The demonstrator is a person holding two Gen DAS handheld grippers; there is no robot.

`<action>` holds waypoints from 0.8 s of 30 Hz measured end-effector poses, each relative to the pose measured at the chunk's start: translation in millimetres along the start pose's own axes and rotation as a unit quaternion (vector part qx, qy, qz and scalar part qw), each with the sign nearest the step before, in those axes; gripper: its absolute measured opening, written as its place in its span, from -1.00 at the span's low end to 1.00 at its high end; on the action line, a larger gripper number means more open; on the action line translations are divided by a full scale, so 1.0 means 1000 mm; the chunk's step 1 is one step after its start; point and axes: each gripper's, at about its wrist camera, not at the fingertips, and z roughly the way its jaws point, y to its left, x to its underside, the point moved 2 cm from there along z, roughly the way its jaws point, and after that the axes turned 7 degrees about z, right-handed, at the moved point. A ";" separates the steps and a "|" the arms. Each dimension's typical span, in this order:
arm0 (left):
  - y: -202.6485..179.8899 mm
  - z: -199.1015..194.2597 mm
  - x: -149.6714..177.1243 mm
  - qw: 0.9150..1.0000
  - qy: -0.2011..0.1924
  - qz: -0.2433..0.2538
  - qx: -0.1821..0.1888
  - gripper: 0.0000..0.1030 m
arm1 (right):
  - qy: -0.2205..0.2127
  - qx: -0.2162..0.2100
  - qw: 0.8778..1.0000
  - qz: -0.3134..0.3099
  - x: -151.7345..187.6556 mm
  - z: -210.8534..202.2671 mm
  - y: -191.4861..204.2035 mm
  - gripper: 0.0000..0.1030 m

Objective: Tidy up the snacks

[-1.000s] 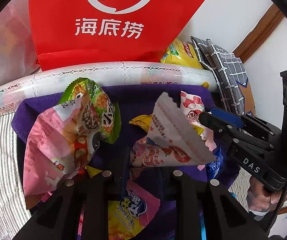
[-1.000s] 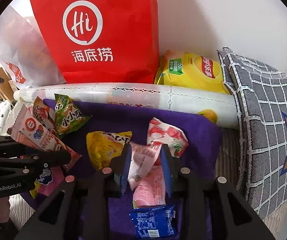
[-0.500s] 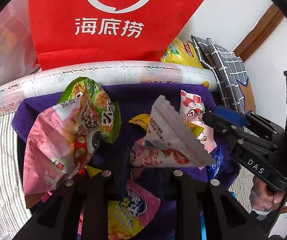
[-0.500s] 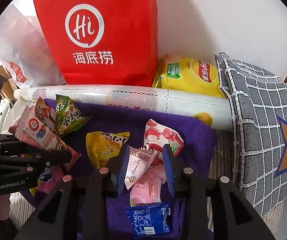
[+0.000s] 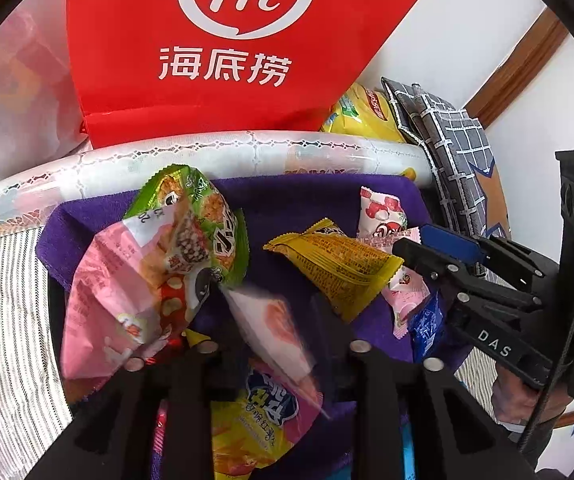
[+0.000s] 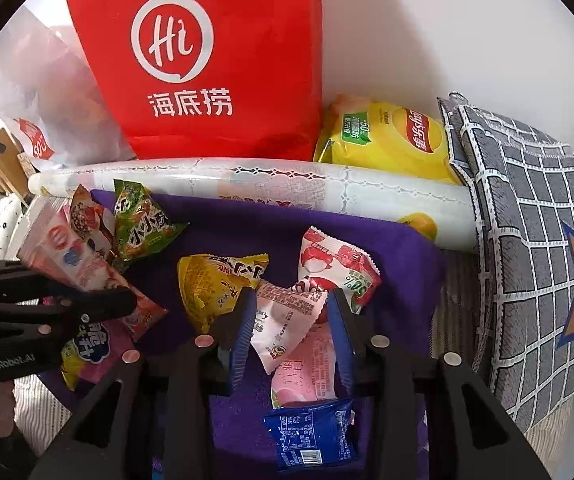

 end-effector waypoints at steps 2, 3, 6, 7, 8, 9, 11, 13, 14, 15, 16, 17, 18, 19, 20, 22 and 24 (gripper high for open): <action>-0.001 -0.002 0.000 1.000 -0.002 0.000 0.000 -0.30 | 0.000 0.002 1.000 -0.001 -0.001 0.000 0.001 -0.28; -0.002 -0.003 -0.001 1.000 -0.003 0.002 0.002 -0.27 | -0.002 0.003 1.000 0.000 -0.001 0.000 0.000 -0.28; -0.004 -0.009 -0.002 1.000 -0.008 0.007 -0.006 0.06 | -0.010 0.006 1.000 0.000 -0.003 -0.005 0.001 -0.28; -0.006 -0.012 -0.002 1.000 -0.012 0.010 -0.013 0.15 | -0.013 0.009 1.000 -0.001 -0.003 -0.007 0.001 -0.28; -0.007 -0.014 -0.003 1.000 -0.015 0.012 -0.018 0.17 | -0.015 0.010 1.000 0.000 -0.002 -0.010 0.001 -0.28; -0.008 -0.017 -0.003 1.000 -0.017 0.015 -0.020 0.20 | -0.017 0.011 1.000 0.001 -0.001 -0.013 0.001 -0.28; -0.010 -0.020 -0.004 0.999 -0.018 0.018 -0.020 0.26 | -0.021 0.014 1.000 0.004 0.000 -0.017 0.000 -0.28; -0.011 -0.024 -0.006 0.999 -0.019 0.017 -0.023 0.27 | -0.022 0.020 1.000 0.007 0.002 -0.019 -0.002 -0.28; -0.011 -0.026 -0.006 0.999 -0.019 0.017 -0.023 0.28 | -0.022 0.021 1.000 0.009 0.004 -0.020 -0.003 -0.28; -0.012 -0.029 -0.006 0.999 -0.019 0.017 -0.021 0.33 | -0.023 0.020 0.999 0.013 0.005 -0.021 -0.004 -0.28; -0.012 -0.029 -0.007 0.999 -0.019 0.016 -0.020 0.37 | -0.023 0.020 0.999 0.020 0.007 -0.023 -0.006 -0.28; -0.013 -0.032 -0.007 0.999 -0.019 0.015 -0.021 0.39 | -0.022 0.019 0.999 0.026 0.009 -0.024 -0.007 -0.28; -0.013 -0.032 -0.007 0.999 -0.019 0.016 -0.022 0.41 | -0.021 0.019 0.999 0.032 0.012 -0.027 -0.008 -0.28; -0.014 -0.033 -0.007 0.999 -0.016 0.018 -0.024 0.42 | -0.021 0.020 0.999 0.035 0.013 -0.029 -0.008 -0.28; -0.016 -0.035 -0.007 0.999 -0.014 0.021 -0.027 0.42 | -0.022 0.022 0.999 0.038 0.015 -0.033 -0.009 -0.28; -0.019 -0.039 -0.006 0.999 -0.015 0.026 -0.031 0.43 | -0.027 0.025 0.998 0.045 0.019 -0.042 -0.010 -0.28; -0.024 -0.043 -0.006 0.999 -0.016 0.029 -0.035 0.47 | -0.036 0.024 0.998 0.055 0.022 -0.054 -0.011 -0.28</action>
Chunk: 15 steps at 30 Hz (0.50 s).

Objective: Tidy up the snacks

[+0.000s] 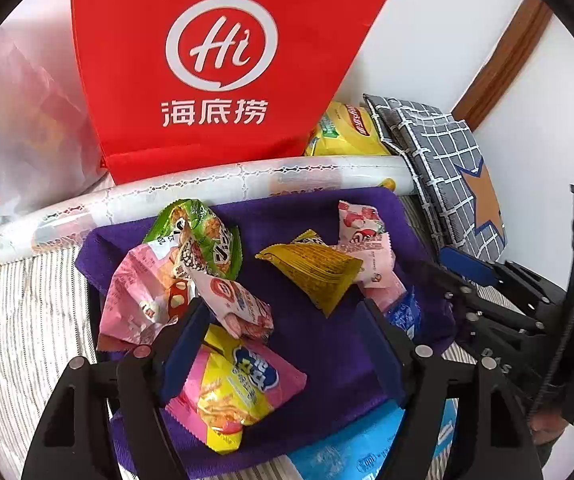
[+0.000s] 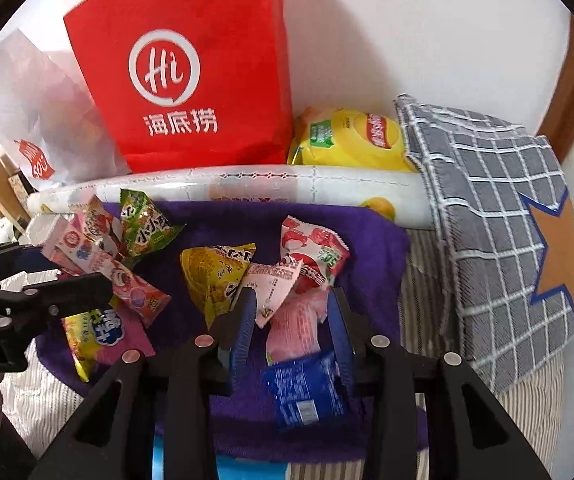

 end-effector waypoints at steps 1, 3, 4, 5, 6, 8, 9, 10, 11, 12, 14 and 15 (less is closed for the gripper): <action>-0.002 -0.003 0.001 1.000 0.000 0.005 -0.006 0.50 | -0.004 0.000 1.000 0.005 0.001 -0.006 -0.001 -0.28; -0.006 -0.006 0.002 1.000 0.006 0.016 -0.025 0.50 | -0.009 0.001 1.000 0.012 0.001 -0.016 -0.002 -0.26; -0.007 -0.009 0.002 0.999 0.007 0.018 -0.030 0.50 | -0.012 0.002 1.000 0.015 0.002 -0.022 -0.002 -0.26; -0.008 -0.011 0.002 0.999 0.006 0.017 -0.029 0.50 | -0.013 0.004 1.000 0.016 0.002 -0.025 -0.002 -0.25; -0.008 -0.013 0.002 0.999 0.005 0.015 -0.027 0.50 | -0.013 0.006 1.000 0.016 0.003 -0.029 -0.002 -0.25; -0.010 -0.018 0.003 1.000 0.007 0.013 -0.026 0.50 | -0.013 0.006 1.000 0.016 0.006 -0.038 -0.001 -0.25; -0.011 -0.021 0.004 1.000 0.005 0.015 -0.027 0.50 | -0.014 0.007 1.000 0.016 0.007 -0.041 0.000 -0.25; -0.012 -0.024 0.006 0.999 0.004 0.015 -0.028 0.51 | -0.015 0.007 1.000 0.015 0.009 -0.045 0.001 -0.25; -0.013 -0.026 0.009 1.000 0.003 0.013 -0.028 0.51 | -0.016 0.007 1.000 0.015 0.011 -0.051 0.001 -0.22; -0.014 -0.028 0.012 1.000 0.003 0.011 -0.026 0.51 | -0.018 0.006 1.000 0.016 0.012 -0.054 0.002 -0.20; -0.015 -0.030 0.017 1.000 0.004 0.009 -0.025 0.51 | -0.022 0.006 1.000 0.016 0.016 -0.061 0.002 -0.14; -0.016 -0.032 0.019 1.000 0.004 0.009 -0.026 0.51 | -0.023 0.006 1.000 0.016 0.017 -0.064 0.002 -0.14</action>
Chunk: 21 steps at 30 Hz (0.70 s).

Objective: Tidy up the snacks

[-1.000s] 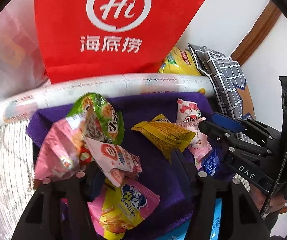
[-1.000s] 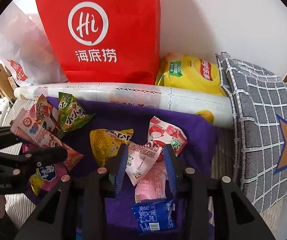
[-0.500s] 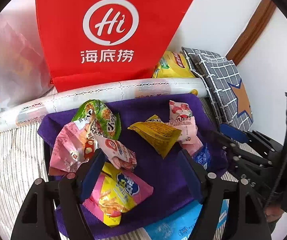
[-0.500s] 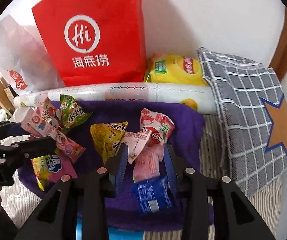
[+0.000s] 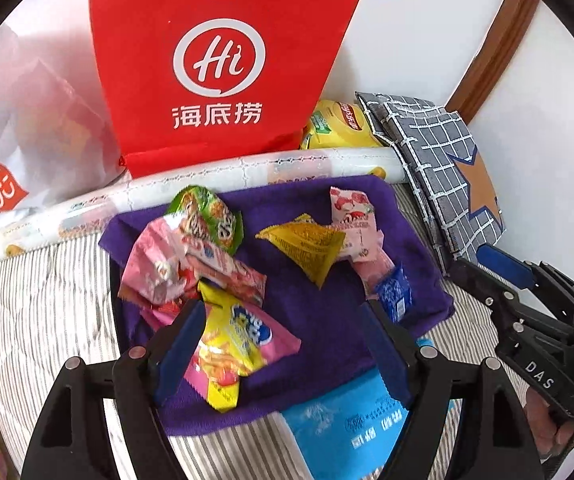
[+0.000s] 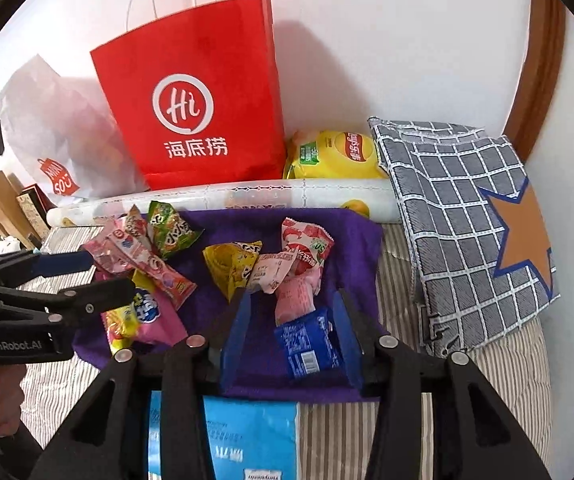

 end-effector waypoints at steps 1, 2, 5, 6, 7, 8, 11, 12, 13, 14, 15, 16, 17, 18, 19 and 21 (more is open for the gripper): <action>-0.001 -0.002 0.003 1.000 0.002 0.000 -0.003 0.51 | 0.000 0.000 1.000 0.000 0.001 -0.002 0.000 -0.14; -0.001 -0.003 0.005 1.000 0.002 -0.001 -0.006 0.51 | 0.000 0.000 1.000 0.000 0.003 -0.004 0.001 -0.14; -0.001 -0.009 0.013 1.000 0.001 -0.005 -0.011 0.51 | 0.003 -0.002 1.000 0.003 0.007 -0.009 0.002 -0.14; -0.001 -0.011 0.015 1.000 0.002 -0.005 -0.013 0.51 | 0.003 -0.001 1.000 0.003 0.009 -0.010 0.003 -0.13; -0.001 -0.012 0.018 1.000 0.002 -0.004 -0.015 0.51 | 0.003 0.002 1.000 0.003 0.010 -0.012 0.003 -0.12; -0.001 -0.015 0.021 1.000 0.001 -0.003 -0.017 0.51 | 0.003 0.005 1.000 0.003 0.011 -0.013 0.003 -0.12; -0.002 -0.021 0.029 1.000 0.000 -0.003 -0.023 0.51 | 0.001 0.008 1.000 0.002 0.016 -0.019 0.005 -0.12; -0.002 -0.023 0.032 1.000 0.000 -0.003 -0.027 0.51 | 0.001 0.007 1.000 0.003 0.017 -0.020 0.005 -0.11; -0.003 -0.025 0.035 1.000 0.000 -0.003 -0.029 0.51 | 0.001 0.006 1.000 0.005 0.018 -0.022 0.004 -0.10; -0.003 -0.026 0.037 1.000 0.000 -0.004 -0.031 0.51 | 0.000 0.005 1.000 0.007 0.020 -0.024 0.004 -0.10; -0.004 -0.027 0.039 0.999 0.000 -0.004 -0.032 0.51 | 0.000 0.004 1.000 0.008 0.022 -0.026 0.005 -0.08; -0.004 -0.028 0.042 0.999 0.001 -0.004 -0.033 0.51 | 0.000 0.005 1.000 0.010 0.023 -0.029 0.005 -0.07; -0.005 -0.029 0.045 0.999 0.002 -0.005 -0.036 0.51 | 0.000 0.005 1.000 0.010 0.024 -0.030 0.005 -0.05; -0.006 -0.031 0.049 0.999 0.002 -0.005 -0.040 0.51 | 0.000 0.005 1.000 0.012 0.027 -0.032 0.005 -0.04; -0.006 -0.032 0.050 0.999 0.002 -0.006 -0.041 0.51 | 0.000 0.006 1.000 0.014 0.029 -0.035 0.004 -0.04; -0.007 -0.035 0.056 0.999 0.003 -0.007 -0.041 0.51 | -0.003 0.011 1.000 0.016 0.033 -0.040 0.003 -0.04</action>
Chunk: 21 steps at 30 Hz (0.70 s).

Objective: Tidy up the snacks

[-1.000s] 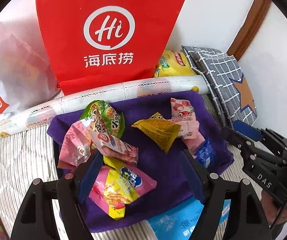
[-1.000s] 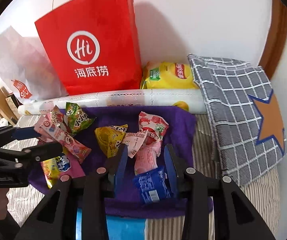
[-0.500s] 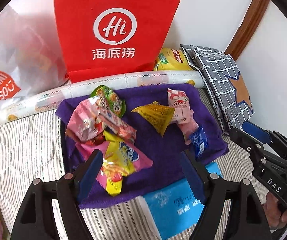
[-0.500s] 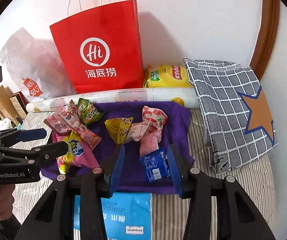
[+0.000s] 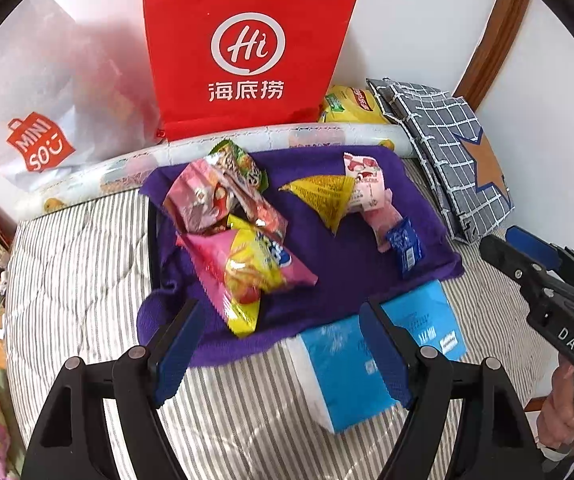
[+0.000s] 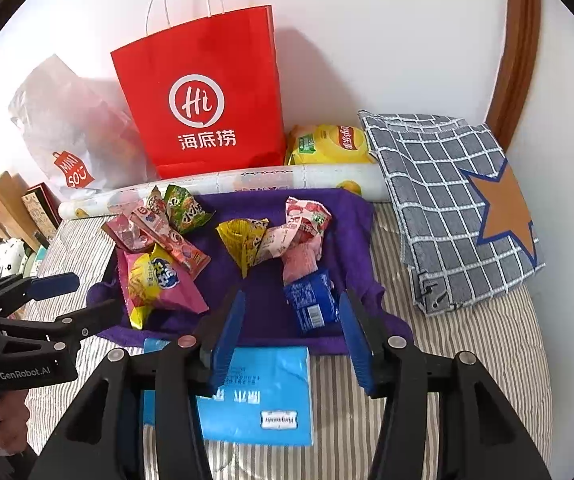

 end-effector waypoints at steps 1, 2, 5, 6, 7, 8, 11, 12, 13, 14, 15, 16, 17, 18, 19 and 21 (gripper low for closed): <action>0.000 -0.002 0.003 1.000 -0.001 -0.001 0.000 0.51 | -0.001 0.002 1.000 0.001 0.002 -0.003 0.000 -0.04; -0.002 -0.004 0.005 1.000 -0.001 -0.003 0.000 0.51 | -0.002 0.002 1.000 0.002 0.004 -0.005 0.000 -0.04; -0.003 -0.013 0.013 1.000 -0.007 -0.007 -0.003 0.51 | -0.002 -0.001 1.000 0.004 0.009 -0.014 -0.002 -0.04; -0.004 -0.016 0.016 1.000 -0.010 -0.008 -0.003 0.51 | -0.004 -0.001 1.000 0.005 0.011 -0.017 -0.002 -0.04; -0.004 -0.019 0.017 1.000 -0.012 -0.008 -0.003 0.51 | -0.006 0.000 1.000 0.005 0.013 -0.021 -0.001 -0.04; -0.005 -0.023 0.020 1.000 -0.016 -0.009 -0.005 0.51 | -0.007 0.001 1.000 0.005 0.015 -0.026 -0.001 -0.03; -0.007 -0.035 0.027 0.999 -0.026 -0.012 -0.014 0.51 | -0.013 0.004 1.000 0.005 0.020 -0.038 0.000 0.08; -0.007 -0.039 0.030 0.999 -0.030 -0.014 -0.013 0.51 | -0.015 0.005 1.000 0.004 0.022 -0.041 0.001 0.11; -0.008 -0.042 0.032 0.999 -0.032 -0.016 -0.012 0.51 | -0.016 0.006 1.000 0.004 0.024 -0.045 0.001 0.11; -0.009 -0.048 0.036 0.999 -0.037 -0.020 -0.009 0.51 | -0.015 0.004 1.000 0.005 0.026 -0.049 0.000 0.11; -0.010 -0.053 0.039 0.999 -0.042 -0.022 -0.009 0.51 | -0.014 0.001 1.000 0.007 0.028 -0.053 0.000 0.11; -0.011 -0.057 0.042 0.999 -0.046 -0.023 -0.010 0.52 | -0.015 -0.001 1.000 0.009 0.031 -0.058 0.000 0.11; -0.012 -0.062 0.045 0.998 -0.049 -0.023 -0.011 0.52 | -0.018 0.000 1.000 0.008 0.034 -0.062 -0.001 0.13; -0.012 -0.064 0.047 0.998 -0.052 -0.024 -0.011 0.52 | -0.021 0.002 1.000 0.008 0.038 -0.067 -0.001 0.18; -0.014 -0.070 0.051 0.998 -0.057 -0.024 -0.012 0.54 | -0.025 0.004 1.000 0.007 0.042 -0.072 -0.002 0.21; -0.017 -0.078 0.056 0.998 -0.064 -0.025 -0.013 0.58 | -0.033 0.008 0.999 0.004 0.049 -0.083 -0.002 0.37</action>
